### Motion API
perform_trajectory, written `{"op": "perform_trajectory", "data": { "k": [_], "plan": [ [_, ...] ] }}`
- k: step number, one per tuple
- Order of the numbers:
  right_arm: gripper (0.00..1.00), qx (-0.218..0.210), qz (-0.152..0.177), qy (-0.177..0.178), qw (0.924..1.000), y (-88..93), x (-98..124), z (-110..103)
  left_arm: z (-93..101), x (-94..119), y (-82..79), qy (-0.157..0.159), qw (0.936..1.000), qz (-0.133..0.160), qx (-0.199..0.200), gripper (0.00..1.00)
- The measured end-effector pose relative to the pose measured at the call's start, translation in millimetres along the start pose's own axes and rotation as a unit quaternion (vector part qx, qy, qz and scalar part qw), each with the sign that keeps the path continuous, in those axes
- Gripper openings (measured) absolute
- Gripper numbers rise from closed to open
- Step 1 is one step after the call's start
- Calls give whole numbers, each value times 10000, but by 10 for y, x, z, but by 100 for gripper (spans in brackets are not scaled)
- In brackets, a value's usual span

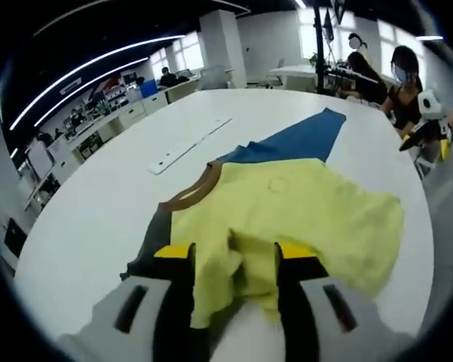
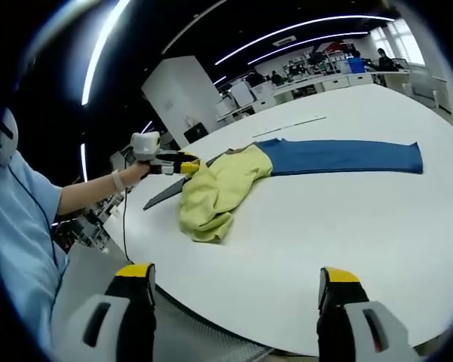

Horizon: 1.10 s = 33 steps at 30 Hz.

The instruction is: Fold the garment on the visible template until the final outline fits inside the template.

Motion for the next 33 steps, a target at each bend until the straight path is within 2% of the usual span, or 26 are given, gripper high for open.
{"op": "perform_trajectory", "data": {
  "k": [6,11,14,20,23,27,29,33],
  "plan": [
    [90,20,-12,-44,10000,6,-21,-26,44,127,-20,-37,9999,129,84,52],
    [90,39,-5,-84,10000,0,-41,-38,70,202,11,-20,9999,91,57,59],
    [90,59,-8,-113,9999,-2,-54,-56,70,259,41,-37,9998,94,149,59],
    [90,56,1,-135,9999,4,-58,-72,103,368,112,-43,9997,49,242,45],
    [90,51,-4,-141,9999,9,-58,-72,130,421,186,-87,9997,17,215,39],
    [90,40,-17,-143,9999,16,-59,-71,172,451,299,-71,9993,-70,367,29],
    [90,41,-25,-146,9999,20,-60,-69,181,448,337,-67,9993,-82,371,26],
    [90,44,-48,-151,9999,25,-62,-68,184,403,472,-85,9976,-208,655,22]
  ]
}}
Point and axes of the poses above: the point that each gripper's makers call its tool centre point, and the gripper's own axes: x roughly backward along the fingers, z roughly to its right, y roughly out of its underside, the point moved 5 cm from there along x, roughly backward along the fingers, and after that the axes turned 11 degrees about z, right-handed, at the moved point
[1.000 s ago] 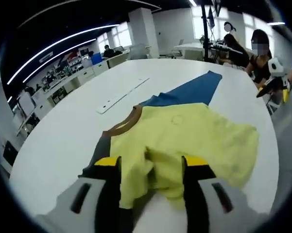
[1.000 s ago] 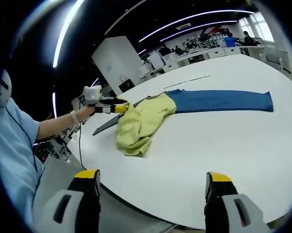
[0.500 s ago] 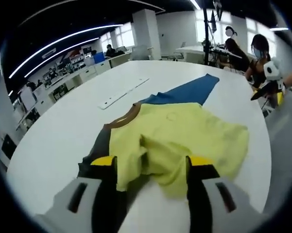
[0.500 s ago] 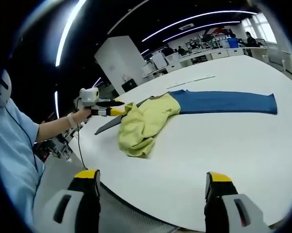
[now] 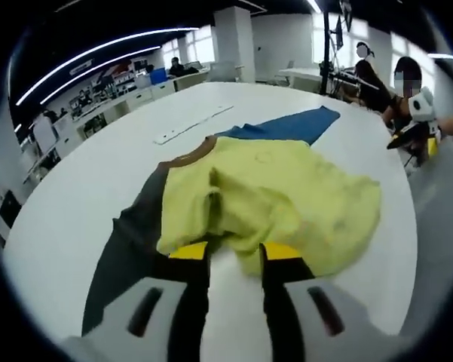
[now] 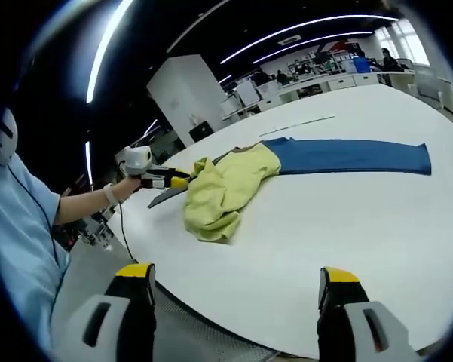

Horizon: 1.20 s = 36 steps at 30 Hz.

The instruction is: Fold the garment on the visible template until the final outline fits inside the template.

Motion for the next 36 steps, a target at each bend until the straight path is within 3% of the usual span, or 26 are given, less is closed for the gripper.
{"op": "perform_trajectory", "data": {
  "k": [9,20,36],
  "plan": [
    [90,-35,-2,42,10000,-3,24,23,7,-150,127,11,9991,-170,379,18],
    [90,-70,9,69,10000,12,35,28,112,-244,192,153,9987,-386,288,14],
    [90,-79,54,55,9999,13,28,15,173,-200,196,160,9978,-310,568,0]
  ]
}}
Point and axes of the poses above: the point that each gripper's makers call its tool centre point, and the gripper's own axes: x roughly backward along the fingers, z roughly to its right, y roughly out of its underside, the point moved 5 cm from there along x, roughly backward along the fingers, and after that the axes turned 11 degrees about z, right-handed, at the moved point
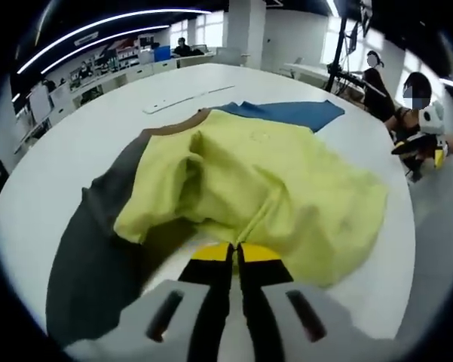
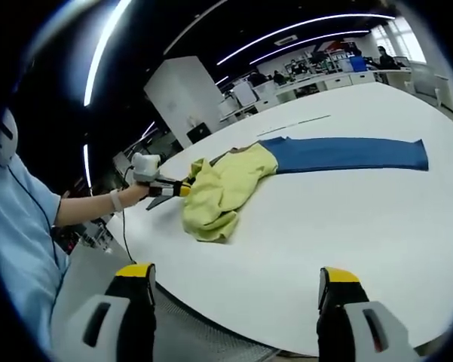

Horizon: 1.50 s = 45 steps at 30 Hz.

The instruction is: Fold the garment on the visible template until the final outline fits inside the template.

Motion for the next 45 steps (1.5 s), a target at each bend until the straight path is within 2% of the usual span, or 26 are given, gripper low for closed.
{"op": "perform_trajectory", "data": {
  "k": [6,17,22,40,45],
  "plan": [
    [90,20,4,-45,10000,-3,-26,-17,59,149,1,-43,9999,109,21,0],
    [90,54,1,-168,9998,-8,-92,-75,175,549,20,-243,9990,339,139,0],
    [89,77,-26,-243,9997,3,-140,-111,289,692,93,-289,9990,295,160,0],
    [88,159,-107,-373,9991,10,-238,-152,572,863,426,-324,9959,141,828,0],
    [82,258,-62,-358,9990,-27,-315,-137,629,895,479,-314,9948,109,963,0]
  ]
}}
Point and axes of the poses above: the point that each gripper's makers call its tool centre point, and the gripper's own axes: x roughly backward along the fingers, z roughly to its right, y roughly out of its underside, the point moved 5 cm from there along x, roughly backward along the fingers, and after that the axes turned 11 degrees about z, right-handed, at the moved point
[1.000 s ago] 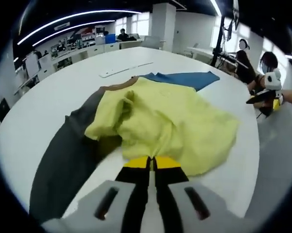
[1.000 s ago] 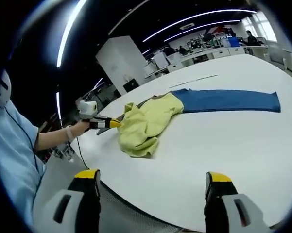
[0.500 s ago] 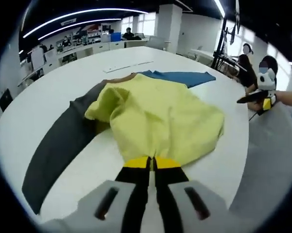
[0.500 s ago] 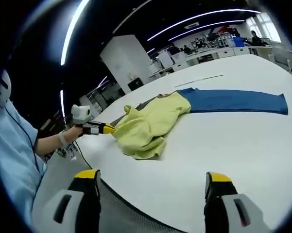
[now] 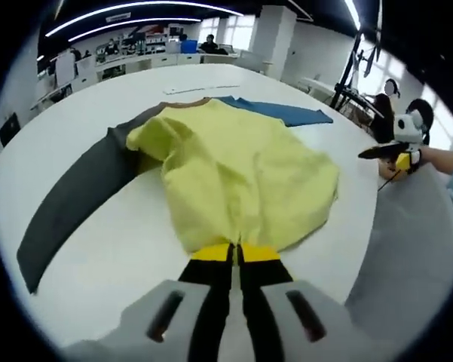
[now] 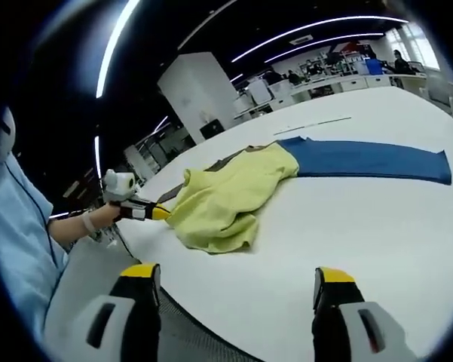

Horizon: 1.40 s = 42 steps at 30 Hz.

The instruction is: Fold the garment on the visible template until the final outline fits inside the template.

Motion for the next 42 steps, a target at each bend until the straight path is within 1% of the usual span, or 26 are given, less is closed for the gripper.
{"op": "perform_trajectory", "data": {
  "k": [4,8,11,13,14,17,18,19,20,21,23,25,27,28,29,30,32,34,38,42],
  "plan": [
    [77,92,-6,10,10000,-38,-95,18,9,12,43,-7,10000,-30,25,0],
    [75,194,4,-8,9998,-99,-214,21,4,13,54,-24,10000,-12,43,0],
    [74,402,-138,-25,9991,-115,-293,37,2,7,51,-25,10000,25,-18,1],
    [72,546,-204,2,9983,-141,-353,39,16,6,51,-5,10000,32,-31,1],
    [70,597,-284,30,9978,-150,-386,48,19,8,52,-9,10000,37,-41,1],
    [64,742,-393,52,9965,-176,-481,48,25,25,45,-16,9999,70,-74,4],
    [57,849,-670,88,9941,-145,-498,63,28,29,43,-19,9999,77,-83,6],
    [52,917,-769,48,9928,-135,-526,57,28,33,43,-30,9999,80,-98,8],
    [49,982,-873,51,9913,-120,-550,59,20,40,45,-75,9999,75,-135,11],
    [49,1030,-925,66,9904,-108,-606,58,20,45,46,-73,9998,83,-151,13],
    [47,980,-988,81,9902,-93,-686,49,8,54,46,-100,9998,94,-156,15],
    [40,860,-1011,110,9911,-92,-734,48,4,68,46,-130,9997,99,-163,18],
    [35,691,-953,103,9930,-101,-796,46,-7,87,50,-128,9997,118,-157,18],
    [33,621,-1008,218,9927,-93,-808,72,-11,99,55,-135,9997,107,-169,18],
    [29,679,-1063,245,9917,-88,-824,94,-14,104,57,-141,9997,104,-173,19],
    [26,712,-1050,234,9916,-90,-836,101,-25,120,58,-161,9997,109,-173,19],
    [23,491,-1074,307,9925,-91,-854,127,-45,146,63,-181,9997,127,-129,19],
    [20,427,-1054,286,9931,-90,-870,130,-64,163,69,-206,9996,126,-129,18],
    [17,392,-1158,279,9921,-41,-896,129,-115,202,79,-274,9995,136,-96,18],
    [11,412,-1257,278,9908,18,-913,124,-187,206,91,-336,9993,132,-53,18]
  ]
}}
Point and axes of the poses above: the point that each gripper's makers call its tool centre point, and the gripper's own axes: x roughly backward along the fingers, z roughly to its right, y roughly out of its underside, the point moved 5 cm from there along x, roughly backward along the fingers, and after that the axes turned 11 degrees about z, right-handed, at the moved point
